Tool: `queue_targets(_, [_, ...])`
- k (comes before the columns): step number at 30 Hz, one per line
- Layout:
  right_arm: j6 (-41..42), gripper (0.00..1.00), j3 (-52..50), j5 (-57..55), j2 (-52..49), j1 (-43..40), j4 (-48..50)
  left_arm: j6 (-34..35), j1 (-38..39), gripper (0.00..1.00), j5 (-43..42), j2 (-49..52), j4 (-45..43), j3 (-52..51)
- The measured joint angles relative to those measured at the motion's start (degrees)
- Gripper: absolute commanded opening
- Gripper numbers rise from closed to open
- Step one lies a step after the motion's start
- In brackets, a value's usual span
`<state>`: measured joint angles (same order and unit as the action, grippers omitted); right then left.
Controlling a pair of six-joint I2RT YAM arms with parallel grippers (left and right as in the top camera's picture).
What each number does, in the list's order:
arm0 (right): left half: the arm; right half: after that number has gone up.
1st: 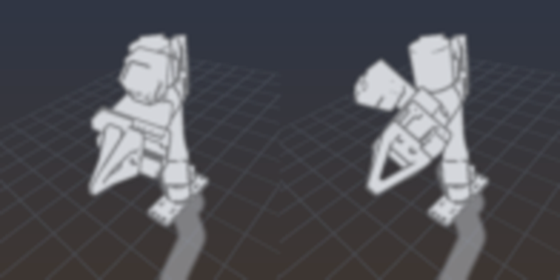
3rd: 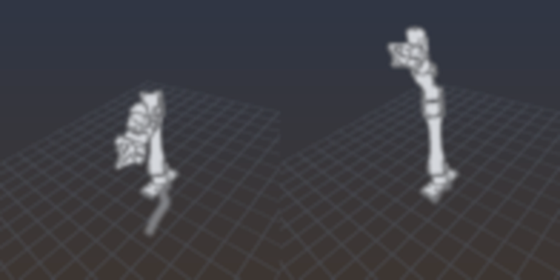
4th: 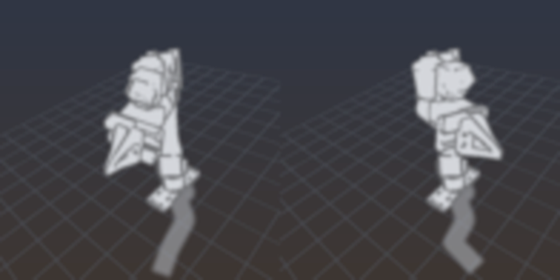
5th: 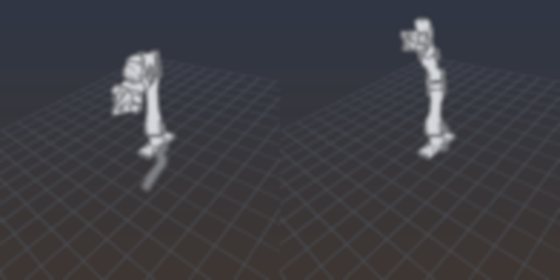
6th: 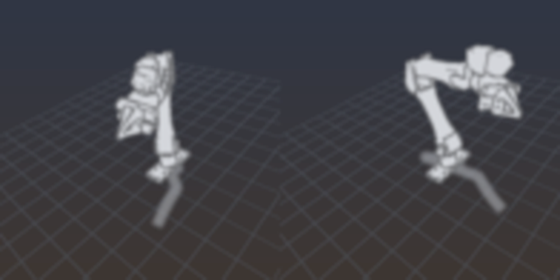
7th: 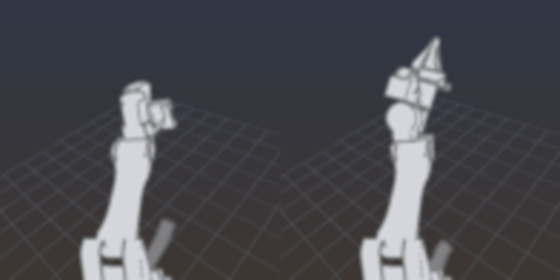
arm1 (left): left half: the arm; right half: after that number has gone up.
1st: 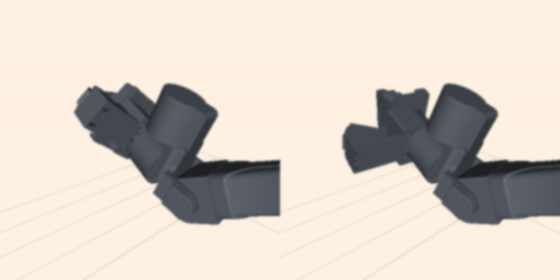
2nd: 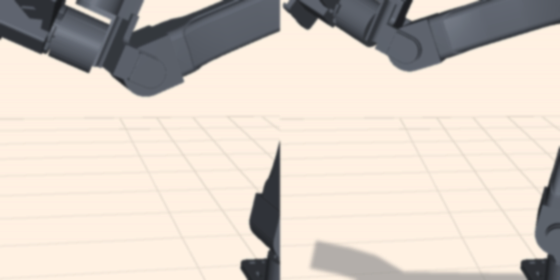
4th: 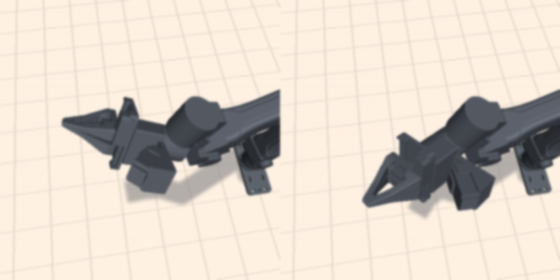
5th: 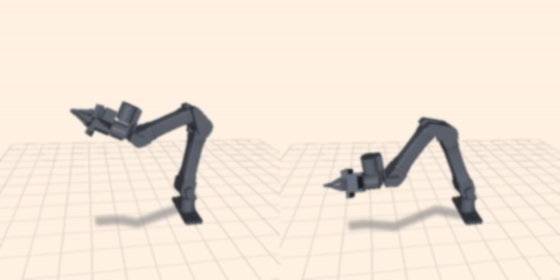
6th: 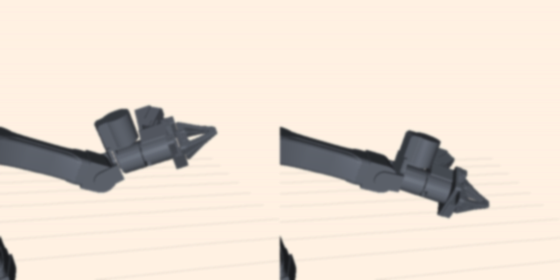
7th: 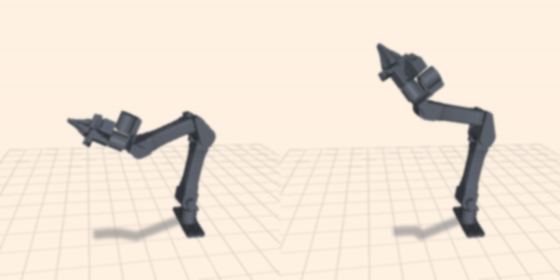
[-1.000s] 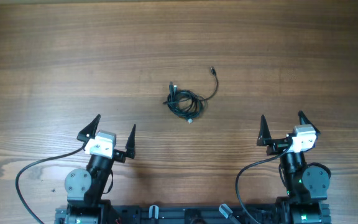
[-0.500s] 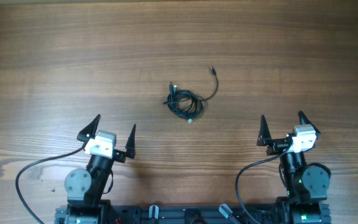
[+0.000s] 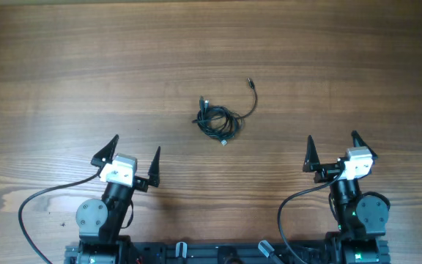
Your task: Untangle cables
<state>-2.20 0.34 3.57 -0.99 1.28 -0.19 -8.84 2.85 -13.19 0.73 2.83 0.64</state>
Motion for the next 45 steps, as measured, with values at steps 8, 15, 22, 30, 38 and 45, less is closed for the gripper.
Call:
queue_targets(8, [3.7, 1.0, 0.0, 0.0, 0.0, 0.0, 0.0, 8.4, 0.0, 1.0, -3.2, 0.0, -0.2, 0.0])
queue_targets(15, [8.4, 1.0, 0.0, 0.0, 0.0, 0.0, 0.0, 11.0, 0.0, 1.0, -3.5, 0.0, -0.2, 0.0])
queue_targets(22, [11.4, 1.0, 0.2, 0.0, 0.0, 0.0, -2.3, 14.6, 0.0, 1.0, -4.3, 0.0, 0.7, 0.2])
queue_targets(30, [12.2, 1.0, 5.0, 0.0, -0.1, 0.0, -12.7, 16.3, 0.0, 1.0, -3.3, 3.4, 12.5, 5.6])
queue_targets(38, [13.5, 1.0, 11.4, 0.1, -4.7, 0.0, -17.7, 16.7, 0.0, 1.0, -2.0, 17.7, 15.8, 15.3])
queue_targets(45, [16.0, 1.0, 18.6, 2.0, -17.7, 0.0, -20.4, 16.7, 0.0, 1.0, -1.6, 37.7, 26.2, 29.5])
